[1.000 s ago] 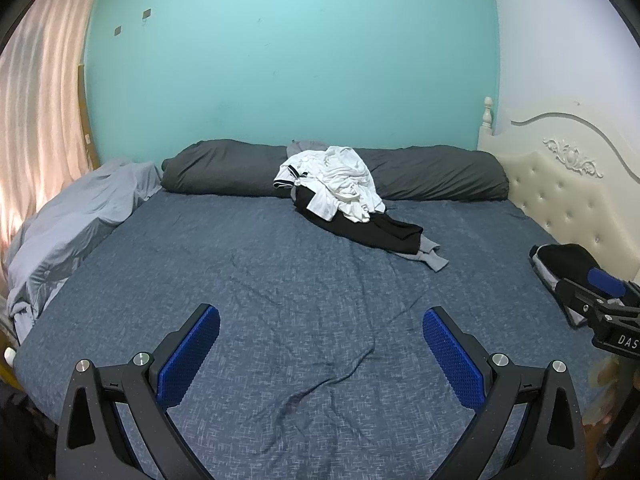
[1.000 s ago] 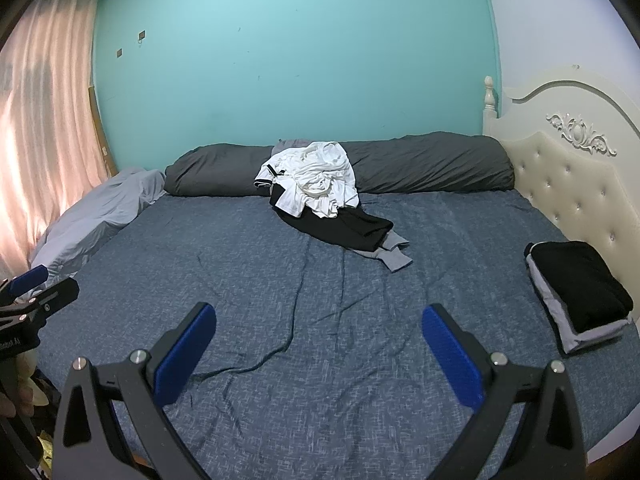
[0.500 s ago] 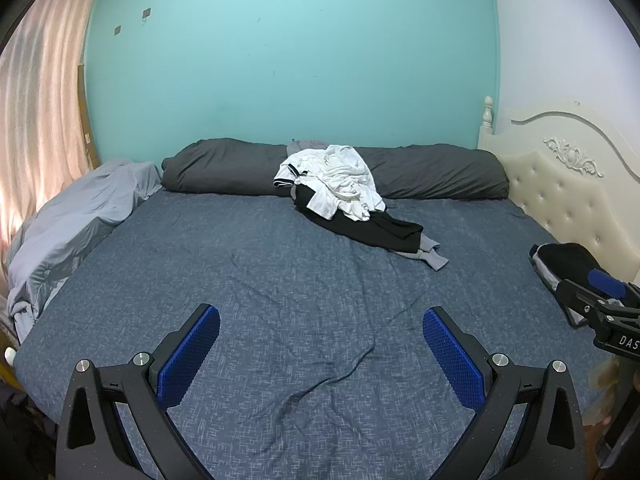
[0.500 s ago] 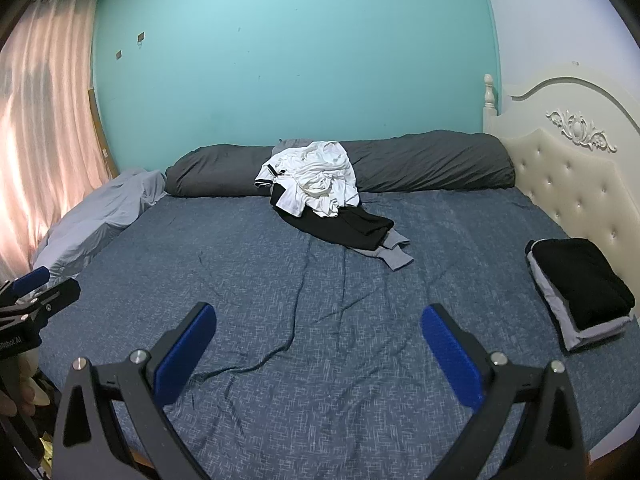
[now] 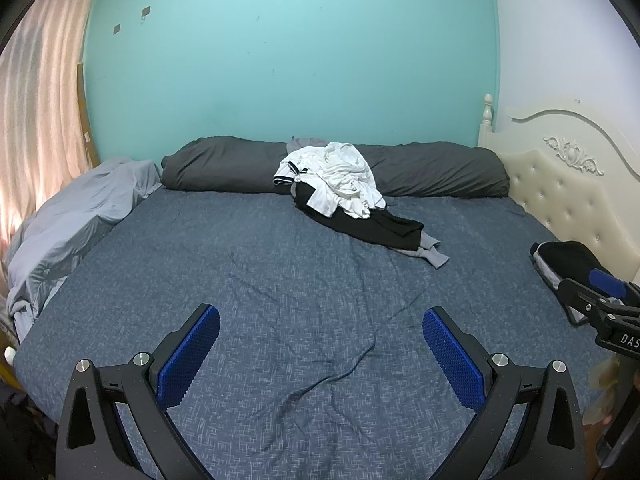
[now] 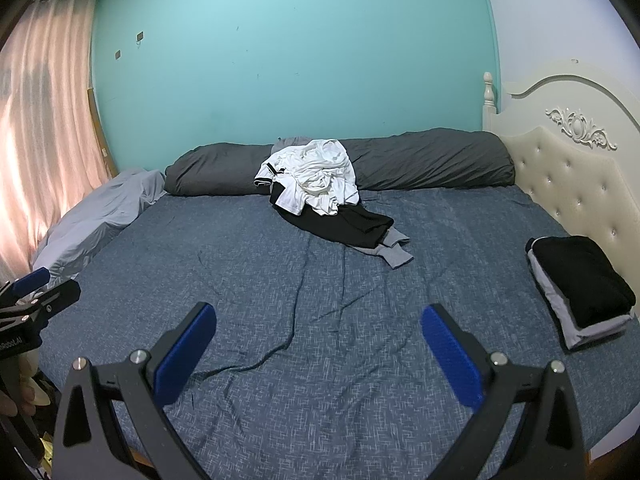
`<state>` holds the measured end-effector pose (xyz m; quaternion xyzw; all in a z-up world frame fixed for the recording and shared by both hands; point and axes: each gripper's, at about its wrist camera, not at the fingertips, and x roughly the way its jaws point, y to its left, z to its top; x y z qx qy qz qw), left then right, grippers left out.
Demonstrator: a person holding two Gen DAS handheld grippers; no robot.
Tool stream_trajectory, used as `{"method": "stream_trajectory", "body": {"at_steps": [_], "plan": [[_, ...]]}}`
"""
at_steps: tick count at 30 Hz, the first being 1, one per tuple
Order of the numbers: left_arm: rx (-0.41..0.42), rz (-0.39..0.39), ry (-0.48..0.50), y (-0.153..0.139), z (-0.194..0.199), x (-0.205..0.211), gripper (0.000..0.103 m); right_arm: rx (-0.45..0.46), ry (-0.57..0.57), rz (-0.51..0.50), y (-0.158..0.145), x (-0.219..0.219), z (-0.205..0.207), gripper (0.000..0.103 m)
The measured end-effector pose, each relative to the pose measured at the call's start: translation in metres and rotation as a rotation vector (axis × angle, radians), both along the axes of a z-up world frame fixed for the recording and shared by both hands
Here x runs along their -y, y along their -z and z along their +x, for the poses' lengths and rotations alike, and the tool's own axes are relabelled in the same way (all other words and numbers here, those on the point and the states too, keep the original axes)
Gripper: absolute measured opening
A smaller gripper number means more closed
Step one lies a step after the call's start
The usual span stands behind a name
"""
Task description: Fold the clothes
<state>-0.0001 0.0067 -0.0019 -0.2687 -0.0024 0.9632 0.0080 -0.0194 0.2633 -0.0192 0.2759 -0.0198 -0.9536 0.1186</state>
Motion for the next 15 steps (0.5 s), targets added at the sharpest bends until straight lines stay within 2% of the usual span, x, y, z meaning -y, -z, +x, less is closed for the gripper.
{"method": "stream_trajectory", "body": {"at_steps": [15], "plan": [[-0.003, 0.001, 0.000, -0.0005, 0.0012, 0.0014, 0.103, -0.002, -0.006, 0.003, -0.0022, 0.0011, 0.0008, 0.103]]}}
